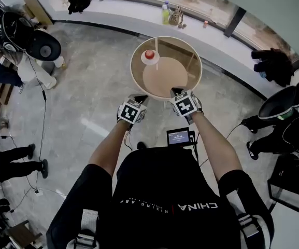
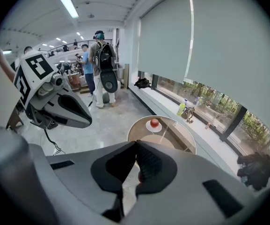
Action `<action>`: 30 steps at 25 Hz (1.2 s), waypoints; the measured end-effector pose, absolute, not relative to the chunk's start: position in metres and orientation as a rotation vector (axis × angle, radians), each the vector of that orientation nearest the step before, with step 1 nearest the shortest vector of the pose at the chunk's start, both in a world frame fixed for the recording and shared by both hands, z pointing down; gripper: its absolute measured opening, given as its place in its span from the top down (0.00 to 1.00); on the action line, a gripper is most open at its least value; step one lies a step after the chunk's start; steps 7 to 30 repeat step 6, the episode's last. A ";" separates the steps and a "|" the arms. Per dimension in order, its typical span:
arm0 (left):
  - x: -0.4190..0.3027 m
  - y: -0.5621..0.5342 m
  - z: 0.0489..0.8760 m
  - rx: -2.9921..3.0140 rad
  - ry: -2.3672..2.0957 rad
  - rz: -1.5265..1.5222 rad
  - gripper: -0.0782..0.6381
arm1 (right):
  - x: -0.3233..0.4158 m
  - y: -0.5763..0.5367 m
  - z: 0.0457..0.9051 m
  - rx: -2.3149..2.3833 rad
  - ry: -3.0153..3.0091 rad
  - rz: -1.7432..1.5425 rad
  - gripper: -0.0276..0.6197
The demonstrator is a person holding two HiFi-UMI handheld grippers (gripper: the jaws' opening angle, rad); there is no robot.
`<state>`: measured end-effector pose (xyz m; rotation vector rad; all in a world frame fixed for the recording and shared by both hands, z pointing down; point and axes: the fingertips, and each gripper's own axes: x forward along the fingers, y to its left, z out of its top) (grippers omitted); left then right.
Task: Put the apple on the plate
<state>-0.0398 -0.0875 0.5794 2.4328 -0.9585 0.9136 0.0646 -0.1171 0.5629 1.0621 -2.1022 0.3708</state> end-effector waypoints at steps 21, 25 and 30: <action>-0.038 -0.094 0.574 2.428 -1.002 0.828 0.87 | 0.069 -0.124 0.569 1.069 -2.107 0.403 0.91; -0.038 -0.094 0.574 2.428 -1.002 0.828 0.87 | 0.069 -0.124 0.569 1.069 -2.107 0.403 0.91; -0.038 -0.094 0.574 2.428 -1.002 0.828 0.87 | 0.069 -0.124 0.569 1.069 -2.107 0.403 0.91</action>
